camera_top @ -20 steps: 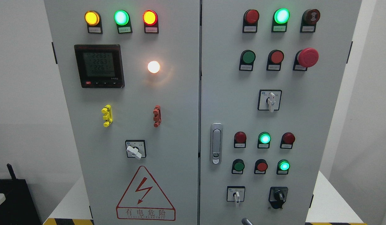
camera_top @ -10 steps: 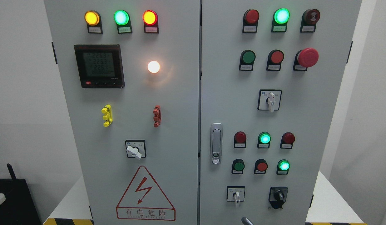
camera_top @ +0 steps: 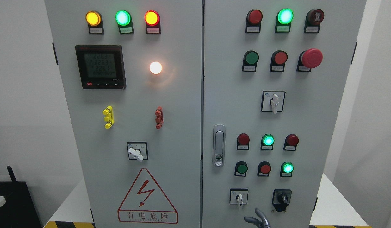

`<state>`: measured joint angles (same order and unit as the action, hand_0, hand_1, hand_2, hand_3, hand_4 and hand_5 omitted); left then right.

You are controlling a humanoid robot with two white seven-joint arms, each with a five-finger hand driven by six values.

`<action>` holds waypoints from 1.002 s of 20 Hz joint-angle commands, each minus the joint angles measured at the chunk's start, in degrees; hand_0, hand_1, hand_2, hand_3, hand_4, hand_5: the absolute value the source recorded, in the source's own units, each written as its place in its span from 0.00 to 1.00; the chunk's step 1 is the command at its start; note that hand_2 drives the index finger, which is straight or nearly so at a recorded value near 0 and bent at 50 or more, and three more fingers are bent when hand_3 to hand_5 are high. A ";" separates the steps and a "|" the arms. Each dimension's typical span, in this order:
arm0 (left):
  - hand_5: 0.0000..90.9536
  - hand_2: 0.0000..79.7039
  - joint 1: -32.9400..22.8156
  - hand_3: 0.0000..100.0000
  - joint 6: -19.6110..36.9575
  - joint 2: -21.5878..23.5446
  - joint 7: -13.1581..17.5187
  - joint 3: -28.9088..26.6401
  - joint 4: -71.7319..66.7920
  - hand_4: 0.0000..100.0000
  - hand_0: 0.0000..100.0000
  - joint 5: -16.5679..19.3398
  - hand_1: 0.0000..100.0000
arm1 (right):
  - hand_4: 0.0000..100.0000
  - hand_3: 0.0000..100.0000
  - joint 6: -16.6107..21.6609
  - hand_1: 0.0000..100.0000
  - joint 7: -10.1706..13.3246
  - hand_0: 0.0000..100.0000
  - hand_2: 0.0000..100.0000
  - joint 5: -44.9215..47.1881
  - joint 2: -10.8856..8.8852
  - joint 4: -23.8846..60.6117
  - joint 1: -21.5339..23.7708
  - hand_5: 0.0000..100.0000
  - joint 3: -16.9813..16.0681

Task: Release door handle
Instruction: 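Raise the right hand up toward the silver door handle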

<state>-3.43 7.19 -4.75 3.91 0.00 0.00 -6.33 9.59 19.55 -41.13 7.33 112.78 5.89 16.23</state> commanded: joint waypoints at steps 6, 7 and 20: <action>0.00 0.00 0.00 0.00 0.02 0.00 0.05 0.70 0.88 0.00 0.12 0.00 0.39 | 1.00 1.00 -0.27 0.47 2.51 0.37 0.03 -24.50 0.32 -8.89 -9.05 1.00 6.00; 0.00 0.00 0.00 0.00 0.02 0.00 0.05 0.70 0.88 0.00 0.12 0.00 0.39 | 1.00 1.00 -0.62 0.46 2.51 0.37 0.03 -26.44 0.32 -9.68 -9.84 1.00 6.18; 0.00 0.00 0.00 0.00 0.02 0.00 0.05 0.70 0.88 0.00 0.12 0.09 0.39 | 1.00 1.00 -16.07 0.40 -2.49 0.40 0.04 -33.40 0.32 -15.31 -19.50 1.00 7.50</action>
<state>-3.43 7.19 -4.75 3.91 0.00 0.00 -6.33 -4.34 18.31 -71.47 7.58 102.75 -9.19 21.85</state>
